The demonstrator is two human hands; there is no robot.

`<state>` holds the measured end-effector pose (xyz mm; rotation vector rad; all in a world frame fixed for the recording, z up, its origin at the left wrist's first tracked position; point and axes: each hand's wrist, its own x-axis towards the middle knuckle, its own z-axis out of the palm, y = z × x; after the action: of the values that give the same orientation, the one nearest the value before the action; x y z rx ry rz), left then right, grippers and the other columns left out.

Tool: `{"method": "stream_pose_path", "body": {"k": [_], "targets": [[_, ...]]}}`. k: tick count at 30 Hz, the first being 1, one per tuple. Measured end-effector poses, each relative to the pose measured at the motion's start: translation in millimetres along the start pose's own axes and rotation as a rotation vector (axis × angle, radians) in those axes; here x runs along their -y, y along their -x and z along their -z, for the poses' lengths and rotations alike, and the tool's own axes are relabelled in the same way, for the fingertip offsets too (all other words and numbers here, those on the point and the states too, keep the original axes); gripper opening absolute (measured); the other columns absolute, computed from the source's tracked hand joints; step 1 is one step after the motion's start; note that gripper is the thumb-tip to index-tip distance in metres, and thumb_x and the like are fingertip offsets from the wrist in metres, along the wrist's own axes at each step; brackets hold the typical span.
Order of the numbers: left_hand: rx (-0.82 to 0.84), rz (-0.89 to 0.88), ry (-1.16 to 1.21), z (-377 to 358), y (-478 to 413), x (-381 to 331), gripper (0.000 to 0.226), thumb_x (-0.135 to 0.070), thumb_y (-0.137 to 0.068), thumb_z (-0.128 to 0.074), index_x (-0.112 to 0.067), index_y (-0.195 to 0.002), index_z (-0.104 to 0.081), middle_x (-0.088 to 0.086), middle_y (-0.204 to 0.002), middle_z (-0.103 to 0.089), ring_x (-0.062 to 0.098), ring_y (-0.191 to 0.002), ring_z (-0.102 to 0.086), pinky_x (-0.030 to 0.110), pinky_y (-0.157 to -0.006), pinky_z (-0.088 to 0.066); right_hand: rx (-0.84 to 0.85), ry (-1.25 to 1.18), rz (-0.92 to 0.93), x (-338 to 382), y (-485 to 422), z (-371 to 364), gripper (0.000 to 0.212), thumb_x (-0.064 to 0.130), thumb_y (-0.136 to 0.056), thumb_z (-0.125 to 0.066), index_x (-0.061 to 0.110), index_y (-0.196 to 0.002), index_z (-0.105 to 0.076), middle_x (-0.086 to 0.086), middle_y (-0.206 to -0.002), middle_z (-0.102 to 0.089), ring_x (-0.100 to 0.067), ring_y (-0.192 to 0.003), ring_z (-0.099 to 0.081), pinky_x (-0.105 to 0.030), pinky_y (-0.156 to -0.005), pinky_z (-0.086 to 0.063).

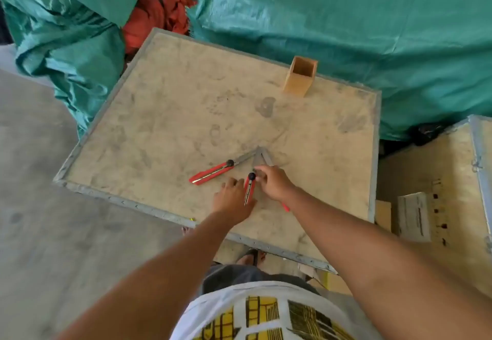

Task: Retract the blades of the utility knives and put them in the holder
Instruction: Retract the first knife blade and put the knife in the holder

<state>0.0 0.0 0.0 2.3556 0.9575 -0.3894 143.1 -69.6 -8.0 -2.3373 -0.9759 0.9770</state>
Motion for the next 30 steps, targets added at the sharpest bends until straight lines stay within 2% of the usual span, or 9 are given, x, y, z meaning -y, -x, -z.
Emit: {"method": "stream_pose_path", "body": {"k": [2, 6, 10, 12, 17, 21, 24, 27, 30], "targets": [[0.020, 0.009, 0.016, -11.1, 6.5, -6.6, 0.064, -0.042, -0.085, -0.066, -0.018, -0.139, -0.042, 0.011, -0.134, -0.048, 0.033, -0.123, -0.050, 0.046, -0.095, -0.052, -0.022, -0.019, -0.017, -0.9, -1.5, -6.5, 0.035, 0.012, -0.099, -0.059, 0.010, -0.134, -0.063, -0.013, -0.124, -0.071, -0.028, -0.116, -0.065, -0.026, -0.097, -0.044], [-0.002, 0.037, 0.130, -31.1, 15.8, -10.6, 0.063, -0.009, -0.083, -0.063, -0.018, -0.142, -0.041, 0.015, -0.136, -0.047, 0.034, -0.115, -0.054, 0.040, -0.098, -0.051, -0.069, -0.083, -0.102, -3.1, 1.8, -18.3, 0.028, 0.016, -0.095, -0.065, 0.016, -0.122, -0.069, -0.007, -0.115, -0.074, -0.022, -0.107, -0.067, -0.021, -0.091, -0.044], [-0.027, 0.062, 0.270, -32.5, 19.1, -9.4, 0.064, -0.010, -0.078, -0.066, -0.023, -0.138, -0.048, 0.011, -0.127, -0.056, 0.028, -0.112, -0.056, 0.033, -0.095, -0.050, -0.094, -0.291, -0.224, -8.2, 0.0, -21.9, 0.015, 0.021, -0.090, -0.070, 0.025, -0.105, -0.070, 0.003, -0.101, -0.071, -0.019, -0.098, -0.069, -0.034, -0.092, -0.056], [-0.051, 0.055, 0.325, -29.5, 23.1, -7.3, 0.064, -0.012, -0.077, -0.067, -0.024, -0.138, -0.050, 0.008, -0.120, -0.061, 0.027, -0.109, -0.058, 0.030, -0.091, -0.048, -0.103, -0.423, -0.233, -7.9, 2.5, -20.2, 0.014, 0.018, -0.089, -0.072, 0.030, -0.094, -0.068, 0.005, -0.095, -0.071, -0.021, -0.094, -0.073, -0.044, -0.085, -0.063], [0.038, 0.008, 0.556, 2.9, 34.6, 0.3, 0.057, -0.014, -0.089, -0.067, -0.025, -0.142, -0.051, -0.001, -0.120, -0.068, 0.016, -0.097, -0.066, 0.025, -0.082, -0.055, -0.100, -0.647, -0.164, 5.4, 16.1, 2.9, 0.018, 0.002, -0.092, -0.069, 0.017, -0.102, -0.070, -0.008, -0.103, -0.072, -0.031, -0.094, -0.076, -0.045, -0.074, -0.066], [0.176, 0.004, 0.798, 37.7, 44.9, 2.9, 0.061, -0.002, -0.090, -0.066, -0.030, -0.141, -0.050, -0.002, -0.113, -0.071, 0.018, -0.094, -0.072, 0.027, -0.069, -0.063, -0.098, -0.746, -0.097, 21.8, 28.7, 29.8, 0.021, 0.001, -0.092, -0.070, 0.010, -0.110, -0.071, -0.010, -0.102, -0.073, -0.021, -0.085, -0.077, -0.041, -0.071, -0.066], [0.159, -0.056, 0.895, 56.0, 51.6, 1.9, 0.059, 0.003, -0.088, -0.067, -0.028, -0.138, -0.056, 0.000, -0.111, -0.074, 0.024, -0.096, -0.071, 0.028, -0.069, -0.063, -0.122, -0.803, -0.048, 34.2, 40.2, 46.1, 0.021, 0.004, -0.091, -0.073, 0.008, -0.112, -0.072, -0.012, -0.105, -0.075, -0.023, -0.087, -0.078, -0.044, -0.074, -0.066], [0.100, -0.113, 0.942, 69.7, 52.6, 1.4, 0.054, 0.006, -0.089, -0.064, -0.022, -0.136, -0.059, 0.002, -0.111, -0.075, 0.019, -0.099, -0.071, 0.027, -0.069, -0.062, -0.155, -0.825, -0.010, 45.8, 49.1, 60.3, 0.024, 0.008, -0.090, -0.075, 0.009, -0.113, -0.073, -0.011, -0.109, -0.076, -0.025, -0.091, -0.078, -0.044, -0.070, -0.066], [0.072, -0.146, 0.947, 83.8, 47.0, 0.2, 0.057, 0.009, -0.088, -0.064, -0.034, -0.125, -0.064, -0.019, -0.100, -0.077, 0.011, -0.096, -0.072, 0.031, -0.070, -0.064, -0.172, -0.774, 0.031, 55.9, 54.6, 73.0, 0.024, 0.009, -0.090, -0.074, 0.012, -0.114, -0.075, -0.009, -0.106, -0.076, -0.022, -0.089, -0.078, -0.040, -0.061, -0.066]]}}
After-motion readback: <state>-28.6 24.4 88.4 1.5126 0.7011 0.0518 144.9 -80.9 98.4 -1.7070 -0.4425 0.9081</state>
